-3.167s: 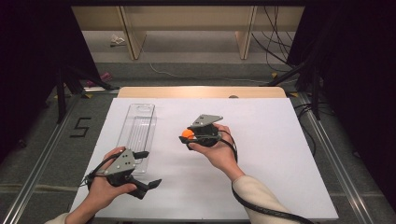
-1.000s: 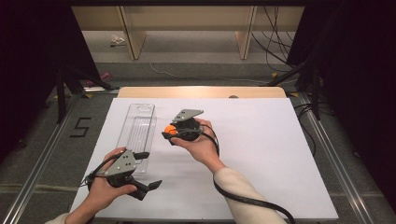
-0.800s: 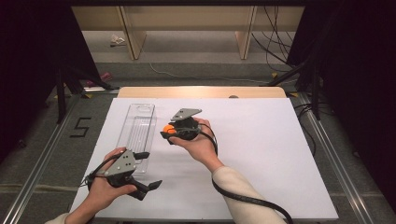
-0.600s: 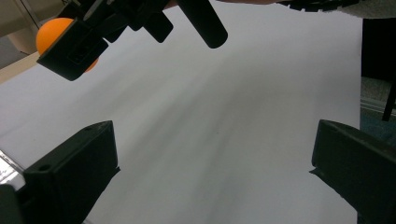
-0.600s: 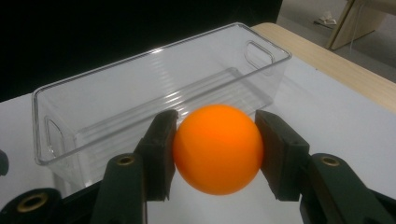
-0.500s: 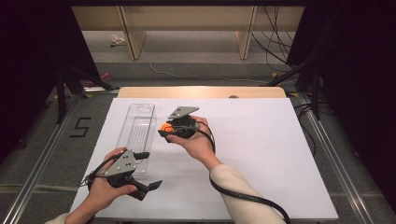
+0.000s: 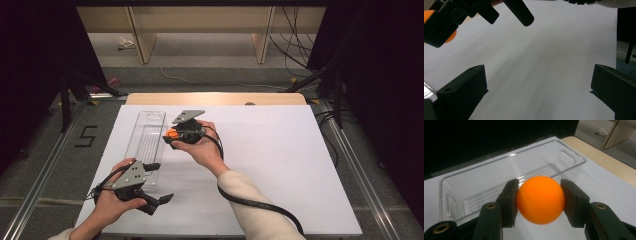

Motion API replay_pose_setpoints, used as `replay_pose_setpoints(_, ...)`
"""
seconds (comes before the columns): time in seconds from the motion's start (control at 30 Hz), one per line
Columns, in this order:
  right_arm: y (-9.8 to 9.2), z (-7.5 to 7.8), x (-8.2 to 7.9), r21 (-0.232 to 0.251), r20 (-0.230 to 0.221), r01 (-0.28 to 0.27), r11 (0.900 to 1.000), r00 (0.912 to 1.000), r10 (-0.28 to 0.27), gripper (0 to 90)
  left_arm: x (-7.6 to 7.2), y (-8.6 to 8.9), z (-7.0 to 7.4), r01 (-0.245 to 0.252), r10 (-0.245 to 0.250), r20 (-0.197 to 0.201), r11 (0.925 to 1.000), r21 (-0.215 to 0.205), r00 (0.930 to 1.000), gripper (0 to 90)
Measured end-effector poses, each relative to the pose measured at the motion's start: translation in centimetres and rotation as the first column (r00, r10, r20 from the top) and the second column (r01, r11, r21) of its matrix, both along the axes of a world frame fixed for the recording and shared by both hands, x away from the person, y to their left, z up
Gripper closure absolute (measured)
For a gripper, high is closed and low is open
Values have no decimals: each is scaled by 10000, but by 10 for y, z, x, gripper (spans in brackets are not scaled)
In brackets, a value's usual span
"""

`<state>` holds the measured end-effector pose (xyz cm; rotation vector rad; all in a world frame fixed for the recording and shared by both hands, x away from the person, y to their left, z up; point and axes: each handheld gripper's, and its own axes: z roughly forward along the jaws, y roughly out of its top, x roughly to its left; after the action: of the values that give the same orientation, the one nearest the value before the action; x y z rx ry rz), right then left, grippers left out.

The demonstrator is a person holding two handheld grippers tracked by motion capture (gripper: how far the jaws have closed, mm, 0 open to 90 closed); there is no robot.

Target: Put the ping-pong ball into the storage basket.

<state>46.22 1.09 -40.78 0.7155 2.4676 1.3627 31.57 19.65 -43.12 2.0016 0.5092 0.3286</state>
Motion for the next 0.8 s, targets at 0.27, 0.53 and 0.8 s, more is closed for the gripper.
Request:
replay_pose_setpoints(0.27, 11, 2, 4, -109, -4, -154, 9998, 9999, 154, 514, 0, 0, 0, 20, -20, 31, 10000, 37, 10000, 1)
replay_pose_setpoints(0.53, 19, 2, 8, -163, -84, -260, 9995, 9996, 258, 514, 0, 0, 0, 42, -42, 25, 10000, 52, 10000, 1)
replay_pose_setpoints(0.8, 25, 4, 11, -245, -76, -313, 9992, 9995, 311, 514, 0, 0, 0, 65, -65, 40, 9999, 76, 10000, 1)
